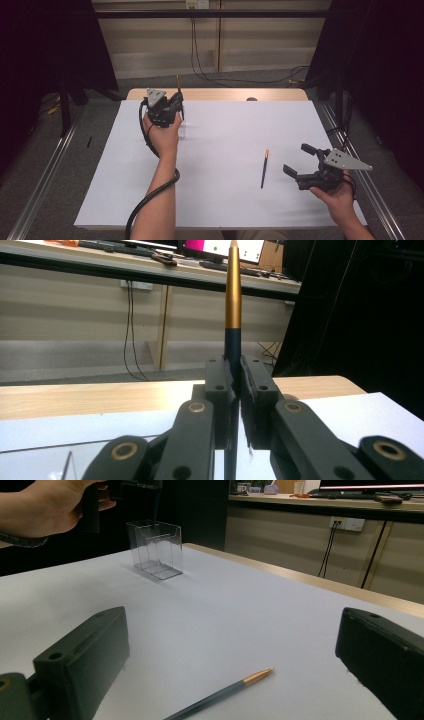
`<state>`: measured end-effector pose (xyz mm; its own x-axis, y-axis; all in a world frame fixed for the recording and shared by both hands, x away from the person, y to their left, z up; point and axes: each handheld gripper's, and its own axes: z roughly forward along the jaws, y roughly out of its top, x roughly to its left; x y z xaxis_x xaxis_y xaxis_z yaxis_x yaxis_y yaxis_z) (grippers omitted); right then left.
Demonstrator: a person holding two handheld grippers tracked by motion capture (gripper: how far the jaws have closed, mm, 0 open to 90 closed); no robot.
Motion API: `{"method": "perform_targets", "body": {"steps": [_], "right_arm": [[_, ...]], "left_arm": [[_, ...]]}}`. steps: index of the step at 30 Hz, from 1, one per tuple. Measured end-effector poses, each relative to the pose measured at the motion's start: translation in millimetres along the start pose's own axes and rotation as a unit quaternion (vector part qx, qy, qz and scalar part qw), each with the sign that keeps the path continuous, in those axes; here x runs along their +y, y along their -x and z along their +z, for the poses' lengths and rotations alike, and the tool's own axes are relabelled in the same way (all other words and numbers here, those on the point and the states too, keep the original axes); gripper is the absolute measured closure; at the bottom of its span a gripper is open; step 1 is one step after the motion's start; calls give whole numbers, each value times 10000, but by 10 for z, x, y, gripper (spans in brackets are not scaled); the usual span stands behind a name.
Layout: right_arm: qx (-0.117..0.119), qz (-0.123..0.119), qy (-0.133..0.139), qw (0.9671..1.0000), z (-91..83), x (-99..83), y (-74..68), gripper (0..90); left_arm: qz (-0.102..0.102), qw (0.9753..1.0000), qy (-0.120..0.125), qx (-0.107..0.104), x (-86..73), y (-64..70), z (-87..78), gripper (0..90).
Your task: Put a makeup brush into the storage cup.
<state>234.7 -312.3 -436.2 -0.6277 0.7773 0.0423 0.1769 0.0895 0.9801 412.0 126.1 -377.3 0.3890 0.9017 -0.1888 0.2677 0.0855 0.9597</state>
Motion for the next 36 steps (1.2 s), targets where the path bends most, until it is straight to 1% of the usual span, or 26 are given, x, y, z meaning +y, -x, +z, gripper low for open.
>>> {"method": "perform_targets", "body": {"steps": [2,4,7,10,18,20,21,29,36], "right_arm": [[3,7,4,10000,-1,0,1,3],[-4,-1,5,10000,0,0,1,3],[2,7,8,10000,3,2,-4,3],[-3,2,14,10000,-1,4,-1,3],[-21,-2,12,10000,-9,3,2,3],[-24,-3,9,10000,-7,3,-1,3],[-15,6,14,10000,-4,4,-3,3],[-12,6,4,10000,0,0,0,3],[-8,4,6,10000,0,-2,1,3]], "left_arm": [[41,10000,-7,10,9,-14,-12,837],[35,10000,37,41,21,-24,-21,837],[43,10000,53,30,43,-48,-26,837],[-19,10000,69,44,61,-77,-31,837],[-23,9998,165,128,99,-158,-61,836],[-72,9997,195,133,100,-169,-62,836],[-64,9997,194,145,99,-178,-63,836],[-50,9997,198,163,85,-197,-51,836],[7,9997,207,140,85,-202,-20,836]]}}
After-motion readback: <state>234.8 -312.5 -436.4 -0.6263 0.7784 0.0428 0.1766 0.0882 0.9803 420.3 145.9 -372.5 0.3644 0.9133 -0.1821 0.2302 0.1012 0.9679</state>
